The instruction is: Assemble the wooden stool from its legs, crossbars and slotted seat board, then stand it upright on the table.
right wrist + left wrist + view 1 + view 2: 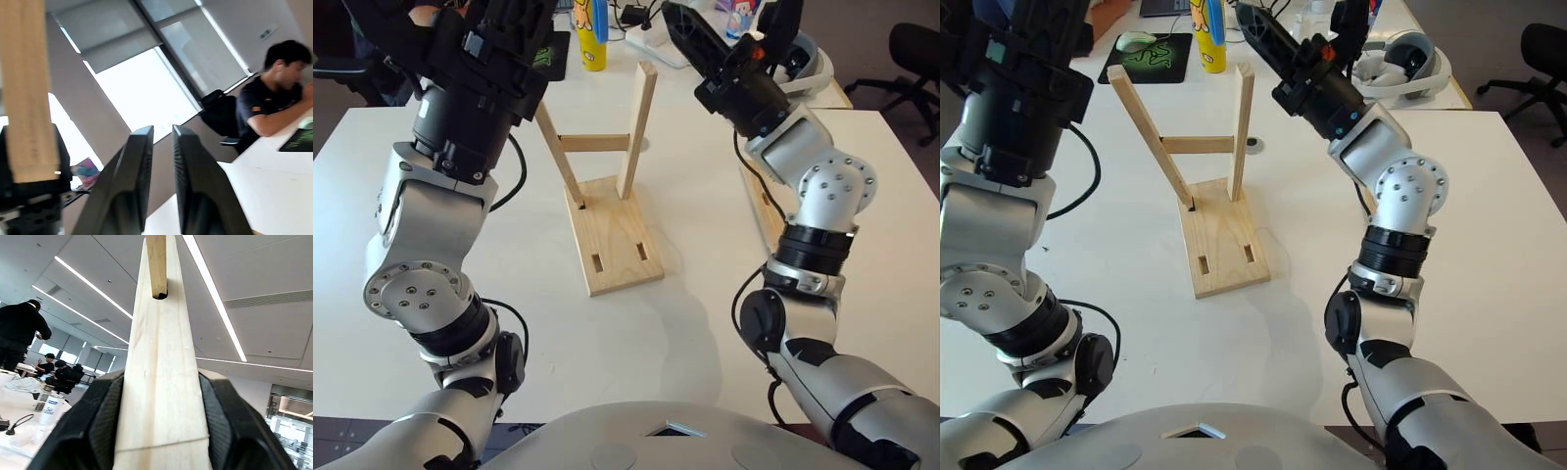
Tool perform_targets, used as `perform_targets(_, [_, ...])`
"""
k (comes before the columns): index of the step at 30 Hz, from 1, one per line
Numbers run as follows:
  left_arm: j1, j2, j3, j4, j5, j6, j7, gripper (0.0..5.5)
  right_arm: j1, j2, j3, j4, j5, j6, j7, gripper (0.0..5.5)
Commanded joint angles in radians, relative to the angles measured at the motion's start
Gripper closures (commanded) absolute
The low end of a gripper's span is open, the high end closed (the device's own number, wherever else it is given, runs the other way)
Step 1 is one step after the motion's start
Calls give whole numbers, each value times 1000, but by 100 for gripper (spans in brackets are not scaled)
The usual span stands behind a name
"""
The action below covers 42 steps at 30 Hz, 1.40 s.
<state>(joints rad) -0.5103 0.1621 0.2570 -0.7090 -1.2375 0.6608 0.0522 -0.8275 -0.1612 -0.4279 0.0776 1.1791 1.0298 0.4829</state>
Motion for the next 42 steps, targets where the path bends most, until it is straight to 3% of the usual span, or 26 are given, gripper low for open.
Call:
perform_targets(1, [44,25,-66,2,-167,25,-44,344,-174,-184,-98,162,307,222,51,414])
perform_targets(8, [76,97,-118,25,-210,24,-91,344,-200,-275,-28,195,412,340,80,300])
perform_targets(17, [97,146,-156,30,-224,12,-123,344,-201,-298,13,197,444,349,88,169])
perform_targets(25, [124,194,-186,40,-191,18,-180,344,-237,-321,24,229,464,347,92,169])
perform_targets(35, [148,214,-211,44,-142,9,-220,344,-254,-336,53,244,444,357,128,326])
perform_targets(42, [151,222,-205,50,-131,7,-226,344,-240,-352,83,206,386,351,191,332])
